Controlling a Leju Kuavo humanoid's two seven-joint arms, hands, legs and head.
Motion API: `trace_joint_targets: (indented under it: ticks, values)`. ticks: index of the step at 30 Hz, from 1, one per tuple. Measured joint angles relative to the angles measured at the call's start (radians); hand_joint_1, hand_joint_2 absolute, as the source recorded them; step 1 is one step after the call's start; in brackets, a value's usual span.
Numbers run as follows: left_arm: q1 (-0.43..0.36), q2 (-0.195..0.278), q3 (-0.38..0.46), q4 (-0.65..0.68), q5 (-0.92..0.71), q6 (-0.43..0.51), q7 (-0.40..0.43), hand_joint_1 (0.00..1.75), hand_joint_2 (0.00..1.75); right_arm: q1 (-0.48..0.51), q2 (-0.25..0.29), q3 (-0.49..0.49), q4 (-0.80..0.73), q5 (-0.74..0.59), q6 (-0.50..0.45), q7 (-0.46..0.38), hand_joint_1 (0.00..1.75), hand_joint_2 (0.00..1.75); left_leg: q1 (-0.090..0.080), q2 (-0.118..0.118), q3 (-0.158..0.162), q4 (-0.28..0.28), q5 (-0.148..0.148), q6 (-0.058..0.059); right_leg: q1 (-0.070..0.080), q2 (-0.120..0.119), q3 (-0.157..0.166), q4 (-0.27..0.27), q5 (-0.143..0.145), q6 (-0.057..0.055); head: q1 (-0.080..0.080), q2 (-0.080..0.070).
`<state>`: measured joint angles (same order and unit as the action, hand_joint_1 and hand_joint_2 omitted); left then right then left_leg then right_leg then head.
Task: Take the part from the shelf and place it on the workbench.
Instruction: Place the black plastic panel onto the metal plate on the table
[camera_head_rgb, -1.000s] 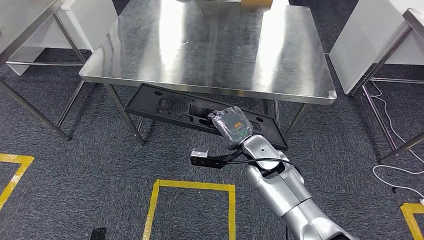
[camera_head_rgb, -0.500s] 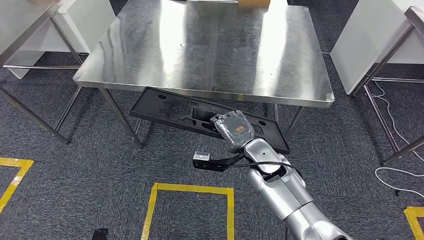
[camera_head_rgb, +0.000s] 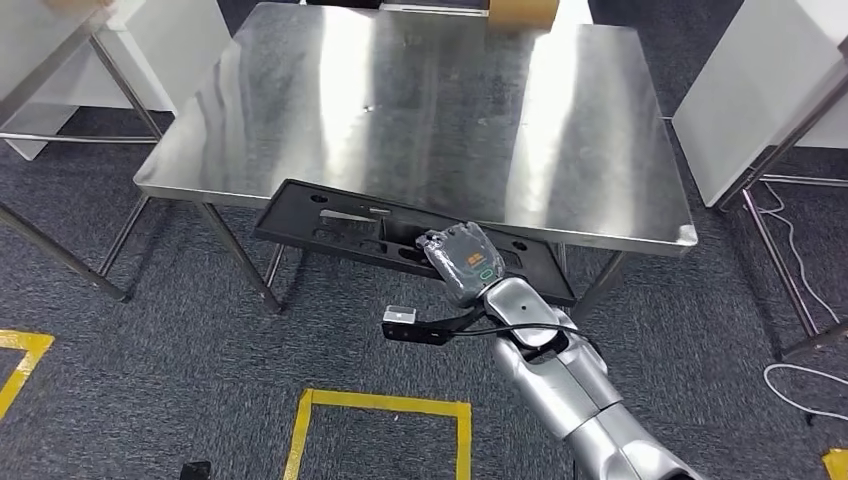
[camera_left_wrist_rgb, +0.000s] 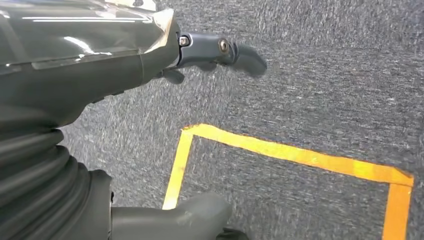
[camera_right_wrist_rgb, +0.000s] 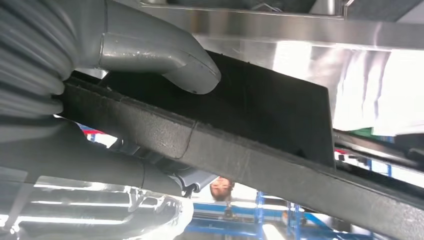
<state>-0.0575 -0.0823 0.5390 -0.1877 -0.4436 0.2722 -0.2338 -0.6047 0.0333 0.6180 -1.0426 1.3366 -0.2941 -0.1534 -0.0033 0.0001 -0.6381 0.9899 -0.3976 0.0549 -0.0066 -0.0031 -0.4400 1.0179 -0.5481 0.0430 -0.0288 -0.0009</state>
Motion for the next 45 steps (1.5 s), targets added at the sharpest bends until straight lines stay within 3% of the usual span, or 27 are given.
trace_joint_targets:
  ticks: [2, 4, 6, 7, 8, 10, 12, 13, 15, 17, 18, 20, 22, 23, 24, 26, 27, 28, 31, 33, 35, 36, 37, 39, 40, 42, 45]
  values:
    - [0.001, -0.001, 0.000, 0.000, -0.002, 0.000, -0.001, 0.00, 1.75, -0.003, -0.004, -0.004, 0.000, -0.005, -0.003, 0.003, 1.75, 1.75, 0.002, -0.008, 0.042, -0.022, -0.015, 0.008, 0.000, 0.002, -0.068, 0.107, 0.006, 0.003, 0.001, 0.000]
    - [0.003, -0.001, 0.001, 0.000, -0.005, -0.001, -0.001, 0.00, 1.75, -0.002, -0.013, -0.011, 0.003, -0.015, -0.005, 0.005, 1.75, 1.75, 0.001, -0.016, 0.077, -0.034, -0.037, 0.013, 0.000, 0.003, -0.161, 0.208, -0.027, -0.009, 0.002, 0.000]
    - [0.008, -0.002, 0.002, 0.000, -0.006, -0.002, -0.001, 0.00, 1.75, -0.001, -0.028, -0.025, 0.009, -0.029, -0.003, 0.002, 1.75, 1.75, 0.001, -0.027, 0.118, -0.039, -0.068, 0.012, 0.000, 0.003, -0.231, 0.219, -0.084, -0.019, 0.004, 0.000]
    - [0.011, -0.002, 0.003, 0.000, -0.007, -0.003, -0.001, 0.00, 1.75, -0.004, -0.036, -0.035, 0.015, -0.035, -0.002, -0.002, 1.75, 1.75, 0.001, -0.032, 0.140, -0.040, -0.086, 0.011, -0.001, 0.003, -0.252, 0.189, -0.095, -0.017, 0.005, 0.000]
    - [0.013, -0.002, 0.004, 0.000, -0.008, -0.003, 0.000, 0.00, 1.75, -0.010, -0.043, -0.046, 0.022, -0.040, -0.002, -0.008, 1.75, 1.75, 0.000, -0.036, 0.163, -0.040, -0.104, 0.009, -0.002, 0.003, -0.265, 0.142, -0.075, -0.008, 0.005, 0.000]
    - [0.017, 0.000, 0.005, 0.001, -0.008, -0.003, 0.000, 0.00, 1.75, -0.024, -0.054, -0.067, 0.041, -0.046, -0.002, -0.018, 1.75, 1.75, -0.002, -0.041, 0.203, -0.039, -0.144, 0.003, -0.003, -0.001, -0.270, 0.032, 0.073, 0.025, 0.004, 0.000]
    - [0.017, 0.001, 0.007, 0.001, -0.009, -0.003, 0.003, 0.00, 1.75, -0.037, -0.062, -0.083, 0.057, -0.049, -0.003, -0.028, 1.75, 1.75, -0.005, -0.042, 0.232, -0.041, -0.178, -0.007, 0.003, -0.001, -0.254, -0.020, 0.189, 0.018, 0.003, 0.000]
    - [0.014, 0.002, 0.009, 0.001, -0.009, -0.003, 0.005, 0.00, 1.75, -0.049, -0.064, -0.090, 0.062, -0.050, -0.003, -0.031, 1.75, 1.75, -0.005, -0.041, 0.242, -0.033, -0.183, -0.011, 0.006, -0.001, -0.245, -0.023, 0.195, -0.003, 0.002, 0.000]
    - [0.007, 0.003, 0.011, 0.000, -0.010, -0.003, 0.005, 0.00, 1.75, -0.076, -0.064, -0.103, 0.067, -0.049, -0.004, -0.035, 1.75, 1.75, -0.002, -0.033, 0.211, 0.040, -0.156, -0.020, 0.001, 0.005, -0.221, -0.022, 0.171, -0.039, 0.005, 0.000]
    - [0.000, 0.003, 0.012, -0.001, -0.012, -0.003, 0.003, 0.00, 1.75, -0.098, -0.064, -0.111, 0.079, -0.049, -0.007, -0.040, 1.75, 1.75, 0.003, -0.021, 0.123, 0.182, -0.121, -0.034, -0.005, 0.009, -0.185, -0.026, 0.141, -0.061, 0.005, 0.000]
    - [0.000, 0.002, 0.013, -0.001, -0.013, -0.003, 0.001, 0.00, 1.75, -0.102, -0.065, -0.113, 0.089, -0.049, -0.009, -0.043, 1.75, 1.75, 0.007, -0.017, 0.077, 0.243, -0.129, -0.042, -0.005, 0.010, -0.164, -0.028, 0.123, -0.066, 0.004, 0.000]
    - [0.003, 0.002, 0.014, 0.000, -0.014, -0.004, -0.002, 0.00, 1.75, -0.101, -0.068, -0.116, 0.111, -0.049, -0.012, -0.046, 1.75, 1.75, 0.017, -0.013, -0.005, 0.293, -0.213, -0.056, -0.008, 0.011, -0.117, -0.029, 0.084, -0.065, 0.004, 0.000]
    - [0.007, 0.004, 0.017, 0.000, -0.015, -0.007, -0.007, 0.00, 1.75, -0.101, -0.072, -0.121, 0.127, -0.051, -0.014, -0.047, 1.75, 1.75, 0.022, -0.009, -0.059, 0.257, -0.287, -0.062, -0.012, 0.013, -0.067, -0.029, 0.043, -0.060, 0.004, 0.000]
    - [0.008, 0.005, 0.019, 0.000, -0.016, -0.009, -0.008, 0.00, 1.75, -0.101, -0.074, -0.123, 0.134, -0.051, -0.015, -0.047, 1.75, 1.75, 0.023, -0.006, -0.076, 0.213, -0.276, -0.062, -0.015, 0.013, -0.040, -0.030, 0.022, -0.056, 0.004, 0.000]
    - [0.010, 0.006, 0.021, 0.000, -0.016, -0.009, -0.009, 0.00, 1.75, -0.100, -0.076, -0.124, 0.140, -0.052, -0.016, -0.048, 1.75, 1.75, 0.023, -0.003, -0.085, 0.156, -0.205, -0.059, -0.017, 0.013, -0.018, -0.031, 0.001, -0.050, 0.003, 0.000]
    - [0.017, 0.008, 0.024, 0.002, -0.017, -0.005, -0.022, 0.00, 1.75, -0.099, -0.081, -0.124, 0.156, -0.051, -0.020, -0.047, 1.75, 1.75, 0.018, 0.001, -0.088, 0.069, -0.023, -0.047, -0.016, 0.018, 0.025, -0.031, -0.037, -0.034, 0.002, 0.000]
    - [0.020, 0.008, 0.026, 0.002, -0.017, 0.001, -0.039, 0.00, 1.75, -0.098, -0.084, -0.125, 0.164, -0.049, -0.023, -0.045, 1.75, 1.75, 0.014, 0.001, -0.083, 0.054, 0.036, -0.039, -0.014, 0.020, 0.037, -0.036, -0.051, -0.023, 0.002, 0.000]
    - [0.020, 0.008, 0.028, 0.002, -0.014, 0.011, -0.067, 0.00, 1.75, -0.099, -0.087, -0.127, 0.171, -0.044, -0.028, -0.040, 1.75, 1.75, 0.010, 0.001, -0.078, 0.054, 0.046, -0.030, -0.012, 0.023, 0.051, -0.045, -0.060, -0.013, 0.000, 0.000]
    - [0.009, 0.000, 0.043, -0.003, 0.019, 0.077, -0.234, 0.00, 1.75, -0.115, -0.102, -0.140, 0.180, -0.013, -0.066, -0.022, 1.75, 1.75, 0.008, -0.002, -0.051, 0.037, 0.022, -0.009, -0.006, 0.018, 0.068, -0.060, -0.080, 0.003, 0.000, 0.000]
    - [0.003, -0.009, 0.065, -0.006, 0.048, 0.124, -0.364, 0.00, 1.75, -0.123, -0.115, -0.148, 0.190, 0.003, -0.101, -0.016, 1.75, 1.75, 0.009, -0.005, -0.029, 0.018, 0.012, 0.002, -0.006, 0.015, 0.009, 0.045, -0.116, 0.000, 0.002, 0.000]
    - [0.002, -0.016, 0.084, -0.007, 0.067, 0.137, -0.425, 0.00, 1.75, -0.116, -0.128, -0.150, 0.207, 0.009, -0.118, -0.015, 0.87, 0.87, 0.007, -0.010, -0.011, 0.012, -0.003, 0.010, -0.004, 0.015, -0.100, 0.200, -0.151, -0.004, 0.003, 0.000]
    - [0.003, -0.018, 0.092, -0.007, 0.073, 0.132, -0.428, 0.00, 1.75, -0.107, -0.134, -0.150, 0.215, 0.010, -0.119, -0.016, 0.44, 0.44, 0.005, -0.014, 0.000, 0.012, -0.012, 0.012, -0.003, 0.015, -0.144, 0.243, -0.147, 0.000, 0.004, 0.000]
    - [0.004, -0.021, 0.100, -0.007, 0.080, 0.121, -0.421, 0.00, 1.31, -0.099, -0.138, -0.151, 0.224, 0.010, -0.120, -0.018, 0.00, 0.00, 0.003, -0.018, 0.013, 0.012, -0.022, 0.013, -0.002, 0.015, -0.172, 0.245, -0.119, 0.009, 0.004, 0.000]
    - [0.006, -0.024, 0.117, -0.007, 0.095, 0.091, -0.398, 0.00, 0.44, -0.094, -0.143, -0.154, 0.237, 0.012, -0.121, -0.022, 0.00, 0.00, -0.003, -0.023, 0.039, 0.011, -0.040, 0.013, 0.004, 0.015, -0.179, 0.139, -0.013, 0.028, 0.004, 0.000]
    - [0.006, -0.026, 0.125, -0.006, 0.101, 0.074, -0.388, 0.00, 0.00, -0.096, -0.144, -0.155, 0.243, 0.014, -0.122, -0.024, 0.00, 0.00, -0.007, -0.024, 0.050, 0.012, -0.048, 0.012, 0.009, 0.015, -0.170, 0.071, 0.043, 0.028, 0.004, 0.000]
    - [0.002, -0.029, 0.134, -0.005, 0.100, 0.044, -0.364, 0.00, 0.00, -0.099, -0.145, -0.157, 0.252, 0.018, -0.127, -0.024, 0.00, 0.00, -0.011, -0.027, 0.063, 0.013, -0.063, 0.009, 0.016, 0.014, -0.154, -0.014, 0.106, 0.009, 0.001, 0.000]
    - [-0.001, -0.029, 0.136, -0.004, 0.081, 0.034, -0.327, 0.00, 0.00, -0.104, -0.145, -0.163, 0.257, 0.020, -0.131, -0.021, 0.00, 0.00, -0.011, -0.030, 0.067, 0.016, -0.072, 0.008, 0.012, 0.013, -0.146, -0.029, 0.114, -0.013, 0.000, 0.000]
